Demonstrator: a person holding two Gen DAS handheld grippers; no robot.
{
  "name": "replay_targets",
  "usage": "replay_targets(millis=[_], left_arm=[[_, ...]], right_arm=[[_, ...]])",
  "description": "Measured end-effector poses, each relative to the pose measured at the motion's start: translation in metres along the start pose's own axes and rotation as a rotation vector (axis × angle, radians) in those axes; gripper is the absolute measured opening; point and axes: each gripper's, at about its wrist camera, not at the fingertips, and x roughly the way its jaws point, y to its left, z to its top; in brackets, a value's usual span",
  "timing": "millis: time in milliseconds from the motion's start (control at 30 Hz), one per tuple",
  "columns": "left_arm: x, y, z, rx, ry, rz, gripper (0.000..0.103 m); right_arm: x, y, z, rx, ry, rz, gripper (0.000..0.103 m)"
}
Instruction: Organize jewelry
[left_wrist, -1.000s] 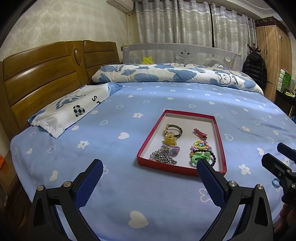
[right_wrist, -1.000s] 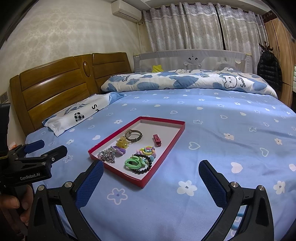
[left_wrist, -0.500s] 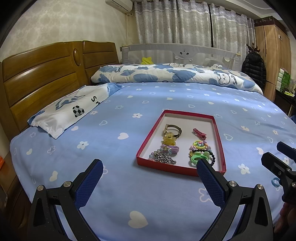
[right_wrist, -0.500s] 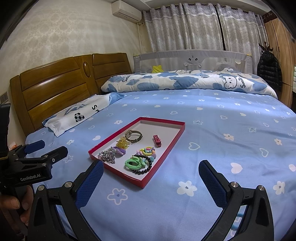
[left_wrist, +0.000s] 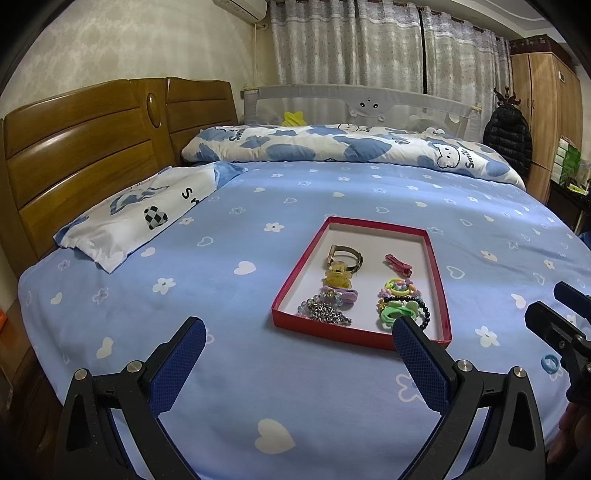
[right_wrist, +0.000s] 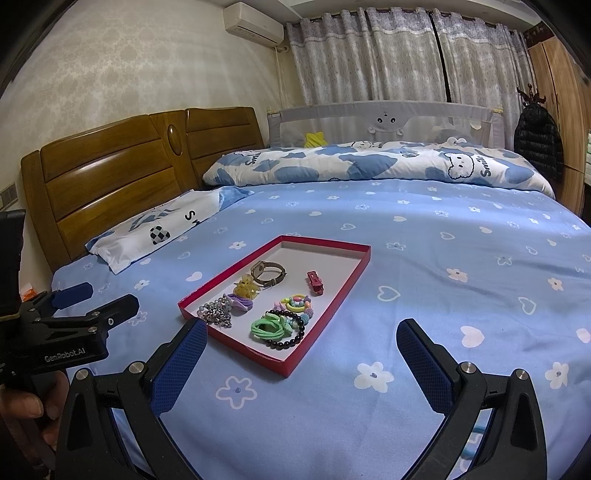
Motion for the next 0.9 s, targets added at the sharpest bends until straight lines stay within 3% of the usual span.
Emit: replay_targets(millis=[900], left_arm=[[-0.0005,-0.0034,-0.0039,0.014,-0.011,0.004,0.102]], right_arm=[[-0.0006,0.0045,0.0038,-0.001,0.004,0.005,0.103]])
